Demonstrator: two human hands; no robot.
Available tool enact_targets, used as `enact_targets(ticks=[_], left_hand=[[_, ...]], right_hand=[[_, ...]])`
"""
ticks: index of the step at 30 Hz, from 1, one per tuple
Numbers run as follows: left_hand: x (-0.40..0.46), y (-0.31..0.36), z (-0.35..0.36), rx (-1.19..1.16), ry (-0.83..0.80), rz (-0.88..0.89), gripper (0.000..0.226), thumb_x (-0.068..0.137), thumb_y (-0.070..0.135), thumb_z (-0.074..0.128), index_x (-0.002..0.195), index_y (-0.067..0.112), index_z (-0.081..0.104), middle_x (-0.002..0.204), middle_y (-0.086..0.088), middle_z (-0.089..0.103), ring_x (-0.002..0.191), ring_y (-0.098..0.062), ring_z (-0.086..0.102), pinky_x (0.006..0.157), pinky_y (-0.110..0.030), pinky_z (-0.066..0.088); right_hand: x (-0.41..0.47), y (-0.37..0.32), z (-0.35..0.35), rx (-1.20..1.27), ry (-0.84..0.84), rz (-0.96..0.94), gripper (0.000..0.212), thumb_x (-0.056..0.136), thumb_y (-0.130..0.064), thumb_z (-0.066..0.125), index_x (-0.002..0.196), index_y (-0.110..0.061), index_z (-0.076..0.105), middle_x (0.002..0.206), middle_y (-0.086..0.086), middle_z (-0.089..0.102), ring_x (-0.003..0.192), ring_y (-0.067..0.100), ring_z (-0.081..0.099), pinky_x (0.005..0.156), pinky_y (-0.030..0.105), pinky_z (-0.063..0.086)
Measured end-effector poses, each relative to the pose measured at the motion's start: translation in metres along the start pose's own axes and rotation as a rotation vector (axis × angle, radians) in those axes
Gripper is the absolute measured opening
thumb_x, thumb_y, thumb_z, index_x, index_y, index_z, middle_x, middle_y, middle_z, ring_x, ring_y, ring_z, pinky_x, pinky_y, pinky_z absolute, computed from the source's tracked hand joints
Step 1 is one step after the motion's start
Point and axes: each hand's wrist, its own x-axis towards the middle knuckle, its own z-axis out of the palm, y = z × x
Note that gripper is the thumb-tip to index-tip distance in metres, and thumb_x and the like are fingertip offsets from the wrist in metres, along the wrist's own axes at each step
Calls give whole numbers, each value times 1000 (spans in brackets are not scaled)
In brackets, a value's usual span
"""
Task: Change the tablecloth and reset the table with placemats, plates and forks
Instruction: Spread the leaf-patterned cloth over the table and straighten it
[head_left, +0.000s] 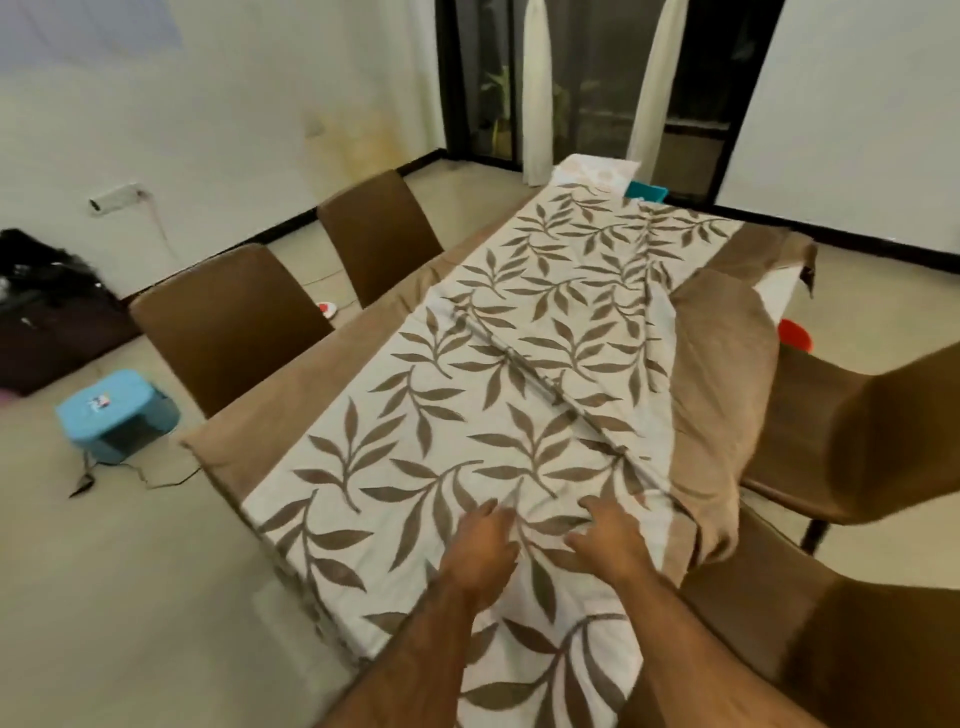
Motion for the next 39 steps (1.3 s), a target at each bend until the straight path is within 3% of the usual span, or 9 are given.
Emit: enact_targets(ticks=[7,12,18,25,27,30,33,36,39], left_hand=[[-7,-114,-61,87,-19,-184,59,93,42,53,146,27,34,154,-3,33,141,-26,29,116,-42,30],[1,-182,-103,123,-49,-328,80,88,47,62,153,26,21,162,-7,13,149,-30,11,121,-45,17],[23,-223,-135,110,-67,-365,74,88,45,63,150,28,26,162,-2,15,148,-30,16,116,-50,28],[41,-266,-154,192,-122,-316,89,88,57,56,156,27,9,164,-1,-6,151,-28,-7,119,-54,13],[51,-277,-170,179,-78,-302,81,88,59,53,154,27,19,164,-2,6,151,-27,3,118,-52,17],[70,-299,-202,150,145,-284,55,92,58,48,138,29,47,145,1,46,134,-22,39,110,-43,33],[90,-337,-229,177,285,-304,45,94,57,45,130,30,51,135,0,51,125,-20,45,107,-42,35],[118,-374,-239,234,73,-361,65,94,64,36,149,31,26,159,-12,20,146,-36,18,116,-55,18],[151,-393,-246,263,-36,-327,74,97,60,28,156,25,1,163,-12,-9,149,-38,-8,118,-59,2]], right_hand=[[-5,-29,42,-78,51,152,92,72,-79,57,147,-30,35,157,9,25,143,33,26,112,49,32],[10,-78,72,-211,83,178,95,77,-79,48,153,-30,20,160,9,17,147,35,16,118,52,23],[42,-160,98,-275,13,-12,99,78,-80,48,155,-28,14,165,6,5,150,33,6,120,53,15],[55,-209,132,-336,-32,4,99,73,-73,63,153,-33,20,164,6,5,149,37,2,116,54,24],[62,-225,140,-329,-21,21,97,73,-70,64,152,-35,21,164,5,4,149,37,3,115,54,25],[70,-247,151,-316,-21,64,96,74,-67,66,152,-37,20,164,4,3,149,37,3,114,53,27],[77,-265,161,-313,2,128,96,73,-65,69,151,-40,19,163,1,3,149,36,4,113,52,30],[86,-285,168,-316,20,151,96,72,-63,71,151,-41,21,164,0,4,149,34,5,114,52,31],[92,-307,175,-291,18,165,95,72,-59,72,151,-39,22,164,0,4,149,34,4,115,51,30]])
